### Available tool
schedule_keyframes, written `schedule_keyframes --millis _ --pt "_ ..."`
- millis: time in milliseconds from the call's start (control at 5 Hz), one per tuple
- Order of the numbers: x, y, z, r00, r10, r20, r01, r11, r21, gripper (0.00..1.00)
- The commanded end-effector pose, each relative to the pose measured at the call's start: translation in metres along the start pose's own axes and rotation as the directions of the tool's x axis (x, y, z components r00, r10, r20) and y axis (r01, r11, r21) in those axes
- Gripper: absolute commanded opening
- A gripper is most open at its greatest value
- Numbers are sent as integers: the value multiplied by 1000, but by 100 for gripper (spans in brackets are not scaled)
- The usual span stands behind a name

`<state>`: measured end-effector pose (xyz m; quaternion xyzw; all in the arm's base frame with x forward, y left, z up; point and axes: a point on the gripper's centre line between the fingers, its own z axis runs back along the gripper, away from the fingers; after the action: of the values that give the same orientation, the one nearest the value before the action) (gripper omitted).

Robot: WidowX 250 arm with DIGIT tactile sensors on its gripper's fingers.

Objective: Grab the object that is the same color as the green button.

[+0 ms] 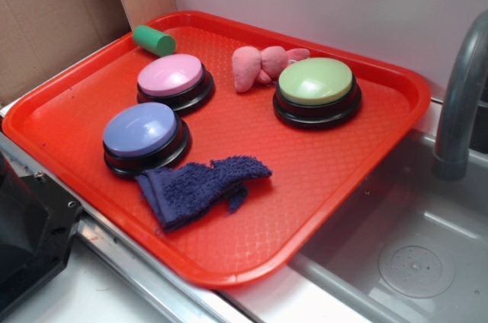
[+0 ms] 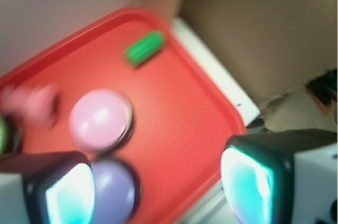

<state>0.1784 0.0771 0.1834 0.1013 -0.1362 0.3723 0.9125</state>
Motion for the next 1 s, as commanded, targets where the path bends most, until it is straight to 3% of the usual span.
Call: schedule_keyframes --millis 0,400,800 --pt "41 -16 -71 934 351 70 -358 921 156 100" --pt "71 -39 -128 956 290 51 -294 947 132 100" --pt "81 -24 -158 961 272 44 -276 952 131 100"
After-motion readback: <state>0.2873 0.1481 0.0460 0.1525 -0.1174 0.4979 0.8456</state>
